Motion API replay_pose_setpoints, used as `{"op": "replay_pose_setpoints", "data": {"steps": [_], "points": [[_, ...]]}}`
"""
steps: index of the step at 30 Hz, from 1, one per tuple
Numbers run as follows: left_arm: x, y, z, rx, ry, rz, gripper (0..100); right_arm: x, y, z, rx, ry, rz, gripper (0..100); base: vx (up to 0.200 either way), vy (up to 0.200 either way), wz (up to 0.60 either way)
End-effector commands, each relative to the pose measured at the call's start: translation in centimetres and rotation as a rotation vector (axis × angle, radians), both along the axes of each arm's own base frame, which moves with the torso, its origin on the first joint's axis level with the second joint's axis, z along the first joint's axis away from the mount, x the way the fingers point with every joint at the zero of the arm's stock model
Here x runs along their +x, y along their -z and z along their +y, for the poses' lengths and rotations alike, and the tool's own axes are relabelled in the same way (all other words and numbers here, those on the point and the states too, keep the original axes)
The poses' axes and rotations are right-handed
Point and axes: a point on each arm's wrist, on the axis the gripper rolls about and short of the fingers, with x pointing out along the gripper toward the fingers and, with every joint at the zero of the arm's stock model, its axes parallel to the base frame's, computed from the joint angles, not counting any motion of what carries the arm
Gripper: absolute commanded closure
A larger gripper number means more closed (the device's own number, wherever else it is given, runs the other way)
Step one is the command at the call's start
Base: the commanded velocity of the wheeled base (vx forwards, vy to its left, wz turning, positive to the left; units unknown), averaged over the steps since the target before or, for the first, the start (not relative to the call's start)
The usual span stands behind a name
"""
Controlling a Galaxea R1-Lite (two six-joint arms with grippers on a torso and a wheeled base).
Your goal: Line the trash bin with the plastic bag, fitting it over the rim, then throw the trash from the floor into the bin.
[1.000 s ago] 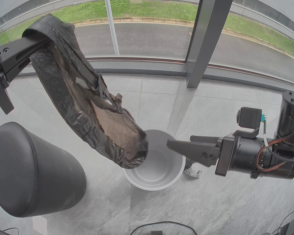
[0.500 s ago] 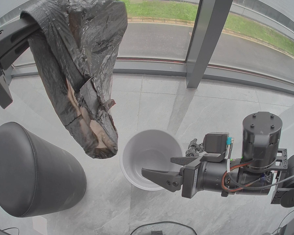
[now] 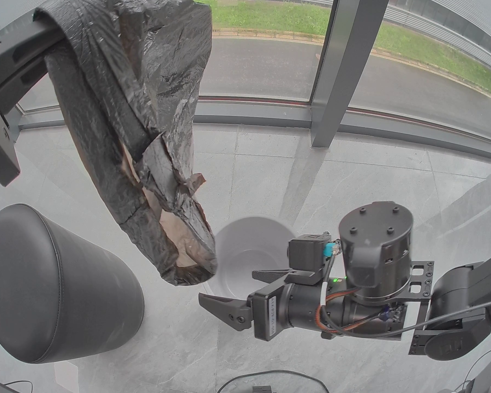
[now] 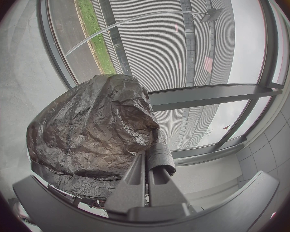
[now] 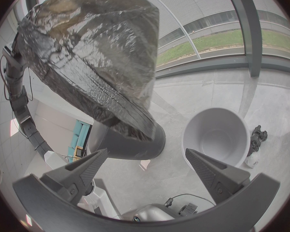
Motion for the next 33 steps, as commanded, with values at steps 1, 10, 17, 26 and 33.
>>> {"op": "replay_pose_setpoints", "data": {"steps": [1,10,17,26,33], "points": [[-0.1,0.2,0.1,-0.003,0.007,0.013,100,0.5,1.2,2.1,-0.032,-0.006,-0.006,0,0.0,0.0,0.0],[-0.9,0.2,-0.1,-0.016,0.071,0.025,100,2.8,2.1,5.8,-0.056,0.185,-0.084,0,0.0,0.0,0.0],[-1.2,0.1,0.2,-0.024,0.072,0.02,100,2.9,1.8,5.9,-0.05,0.198,-0.143,0,0.0,0.0,0.0],[-1.3,0.0,0.4,-0.026,0.072,0.018,100,0.8,1.3,7.7,-0.028,0.205,-0.285,0,0.0,0.0,0.0],[-1.4,0.0,0.5,-0.029,0.073,0.016,100,0.6,2.3,8.3,-0.046,0.197,-0.282,0,0.0,0.0,0.0]]}}
